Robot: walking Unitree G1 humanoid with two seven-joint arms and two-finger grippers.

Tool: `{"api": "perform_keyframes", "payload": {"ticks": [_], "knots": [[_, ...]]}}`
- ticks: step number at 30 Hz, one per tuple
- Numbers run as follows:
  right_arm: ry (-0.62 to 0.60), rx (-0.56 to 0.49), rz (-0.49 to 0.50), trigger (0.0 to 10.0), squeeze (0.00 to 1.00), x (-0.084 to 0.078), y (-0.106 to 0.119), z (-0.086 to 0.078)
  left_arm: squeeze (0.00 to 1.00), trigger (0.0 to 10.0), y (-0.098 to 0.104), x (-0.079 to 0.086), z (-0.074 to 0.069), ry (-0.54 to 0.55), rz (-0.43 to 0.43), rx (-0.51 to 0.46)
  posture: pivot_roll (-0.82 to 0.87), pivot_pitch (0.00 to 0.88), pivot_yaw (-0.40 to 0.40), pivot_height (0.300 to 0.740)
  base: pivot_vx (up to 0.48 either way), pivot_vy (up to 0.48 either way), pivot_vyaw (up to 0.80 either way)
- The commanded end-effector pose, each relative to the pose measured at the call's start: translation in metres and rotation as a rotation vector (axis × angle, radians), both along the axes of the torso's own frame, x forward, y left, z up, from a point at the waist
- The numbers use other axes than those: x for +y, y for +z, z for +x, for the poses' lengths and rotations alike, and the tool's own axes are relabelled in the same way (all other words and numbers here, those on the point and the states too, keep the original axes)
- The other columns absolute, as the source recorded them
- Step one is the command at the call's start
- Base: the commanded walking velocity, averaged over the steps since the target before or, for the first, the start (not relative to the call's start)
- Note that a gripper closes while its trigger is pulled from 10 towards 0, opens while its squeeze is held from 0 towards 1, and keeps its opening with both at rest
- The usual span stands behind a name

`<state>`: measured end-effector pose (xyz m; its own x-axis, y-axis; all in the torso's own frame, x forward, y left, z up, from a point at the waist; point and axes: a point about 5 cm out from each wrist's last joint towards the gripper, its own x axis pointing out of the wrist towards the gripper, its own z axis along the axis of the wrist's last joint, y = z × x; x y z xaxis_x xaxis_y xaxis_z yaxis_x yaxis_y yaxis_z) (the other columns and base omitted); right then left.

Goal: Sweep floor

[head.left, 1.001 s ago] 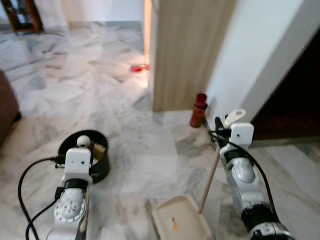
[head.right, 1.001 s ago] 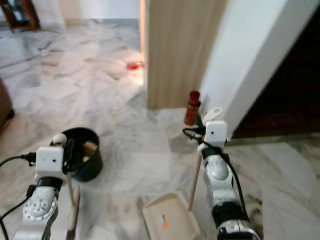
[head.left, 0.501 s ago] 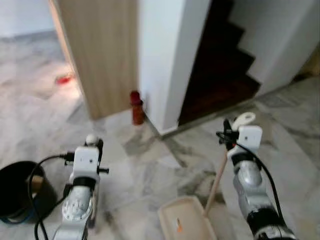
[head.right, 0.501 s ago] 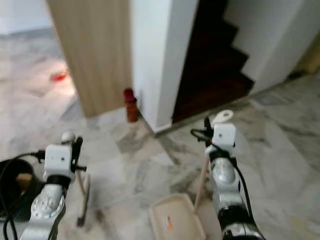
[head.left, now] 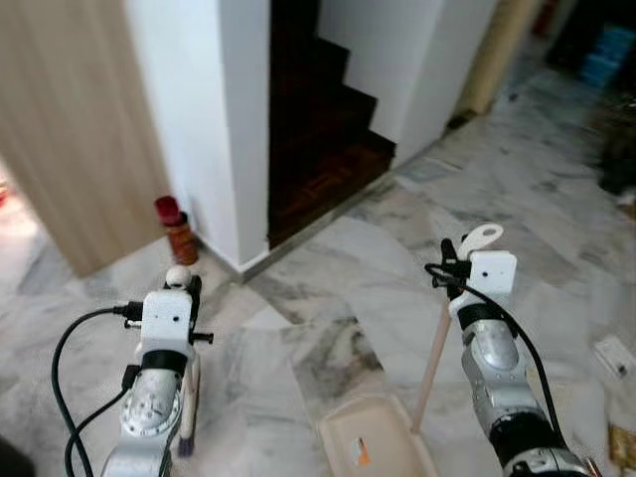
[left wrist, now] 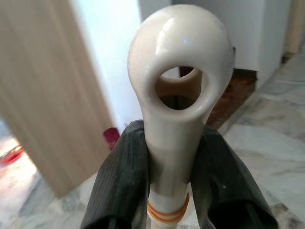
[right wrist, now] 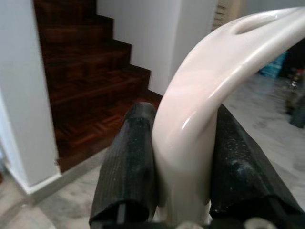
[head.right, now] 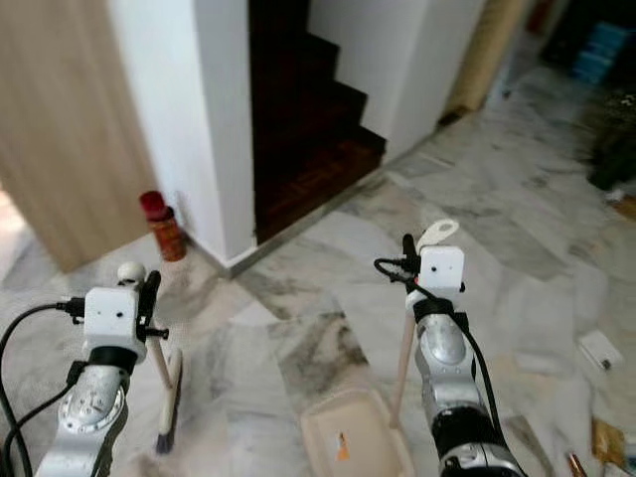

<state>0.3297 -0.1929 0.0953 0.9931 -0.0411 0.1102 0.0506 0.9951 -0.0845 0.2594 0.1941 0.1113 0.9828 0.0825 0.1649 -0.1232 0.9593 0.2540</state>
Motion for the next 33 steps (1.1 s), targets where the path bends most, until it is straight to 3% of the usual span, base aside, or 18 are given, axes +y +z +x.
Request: {"api": "perform_keyframes", "payload": {"ticks": [1,33], "knots": [[-0.013,-0.029,-0.004,10.0,0.00,-0.0041,0.0097,0.0043,0.00,10.0,0.0061,-0.0023,0.0034,-0.011,0.010,-0.033,0.00,0.058,-0.051,0.740,0.000,0.000,-0.80],[-0.062,-0.018,0.011,10.0,0.00,-0.0039,0.0004,-0.0034,0.00,10.0,0.0071,-0.0029,0.0121,-0.083,0.017,-0.014,0.00,0.043,-0.005,0.740,0.000,0.000,-0.80]]}}
